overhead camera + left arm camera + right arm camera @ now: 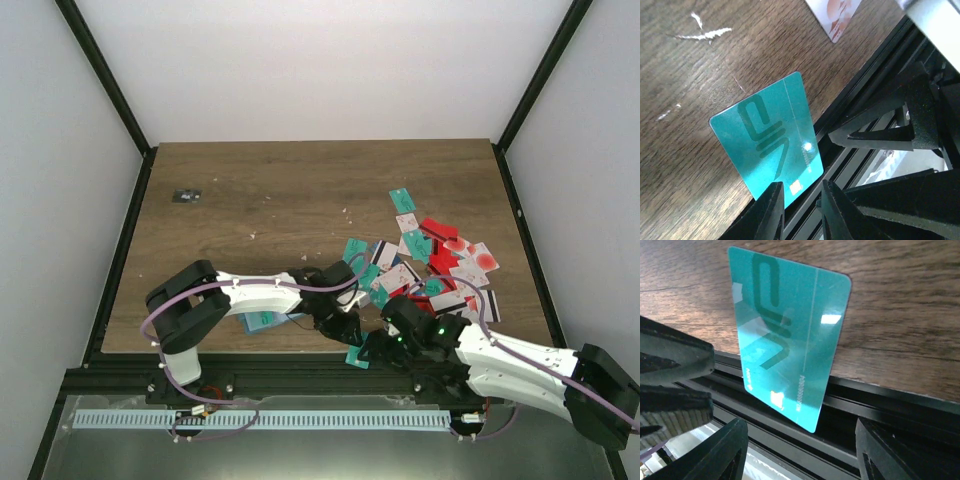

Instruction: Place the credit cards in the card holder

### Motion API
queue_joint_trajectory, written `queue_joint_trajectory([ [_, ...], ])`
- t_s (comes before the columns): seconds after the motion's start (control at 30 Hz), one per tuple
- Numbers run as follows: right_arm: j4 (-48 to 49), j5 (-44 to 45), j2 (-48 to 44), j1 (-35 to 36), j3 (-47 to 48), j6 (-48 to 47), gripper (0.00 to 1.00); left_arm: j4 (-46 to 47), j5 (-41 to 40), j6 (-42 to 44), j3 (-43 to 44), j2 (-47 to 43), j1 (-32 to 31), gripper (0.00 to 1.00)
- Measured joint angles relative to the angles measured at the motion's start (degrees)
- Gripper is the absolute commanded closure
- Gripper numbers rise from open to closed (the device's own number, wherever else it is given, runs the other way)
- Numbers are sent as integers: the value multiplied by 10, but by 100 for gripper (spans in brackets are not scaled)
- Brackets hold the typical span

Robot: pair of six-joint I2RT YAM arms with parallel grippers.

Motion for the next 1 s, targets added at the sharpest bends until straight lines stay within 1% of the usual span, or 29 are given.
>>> queue_joint_trajectory([
  [0.37,88,1,0,-4,-51,22,47,4,-25,0,-5,24,-10,82],
  [0.53,129,0,-2,-6,-70,29,53,17,-28,-2,-15,26,-11,83],
  [0.6,147,-3,-2,-7,-78,34,58,24,-28,-3,-18,26,-11,84],
  [0.73,175,-6,-2,-7,-93,40,75,36,-26,-5,-23,26,-11,84],
  [0.9,180,-9,-10,-7,-103,48,98,44,-24,-7,-27,25,-11,84],
  [1.0,186,-16,-30,-8,-103,52,99,45,-27,-9,-31,19,-11,84],
])
